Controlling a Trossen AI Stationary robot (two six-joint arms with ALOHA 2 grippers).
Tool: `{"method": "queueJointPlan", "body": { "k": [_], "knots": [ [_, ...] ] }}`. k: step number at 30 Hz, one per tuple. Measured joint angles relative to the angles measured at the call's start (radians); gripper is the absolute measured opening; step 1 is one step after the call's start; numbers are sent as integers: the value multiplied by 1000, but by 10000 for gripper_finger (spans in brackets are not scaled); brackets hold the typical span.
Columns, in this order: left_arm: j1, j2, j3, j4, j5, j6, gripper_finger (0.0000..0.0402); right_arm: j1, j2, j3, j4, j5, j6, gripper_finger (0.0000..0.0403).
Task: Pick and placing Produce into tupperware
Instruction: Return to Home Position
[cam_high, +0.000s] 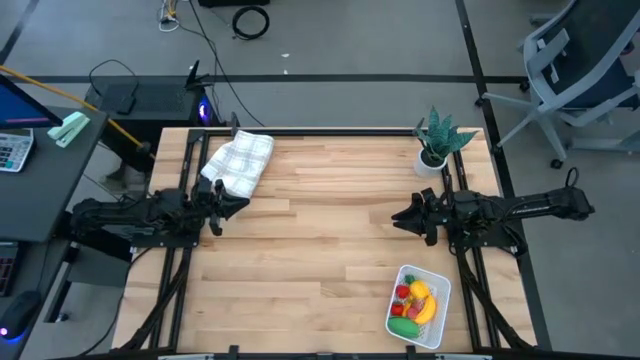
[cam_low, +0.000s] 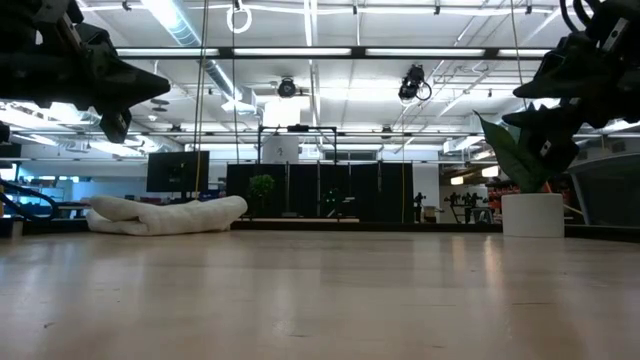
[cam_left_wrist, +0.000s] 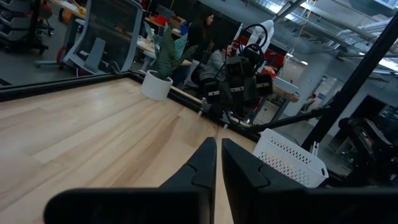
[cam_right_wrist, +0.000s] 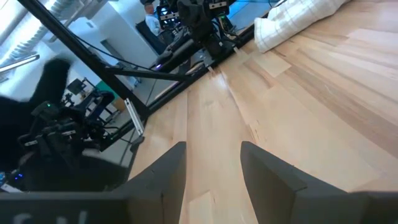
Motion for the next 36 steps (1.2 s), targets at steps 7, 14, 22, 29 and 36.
{"method": "queueJointPlan", "body": {
  "k": [7,14,22,29,36],
  "knots": [
    [0,0,0,0,0,0,39,0,0,0,0,0,0,160],
    [0,0,0,0,0,0,32,0,0,0,0,0,0,160],
    [0,0,0,0,0,0,27,0,0,0,0,0,0,160],
    [0,0,0,0,0,0,38,0,0,0,0,0,0,160],
    [0,0,0,0,0,0,39,0,0,0,0,0,0,160]
  ]
}}
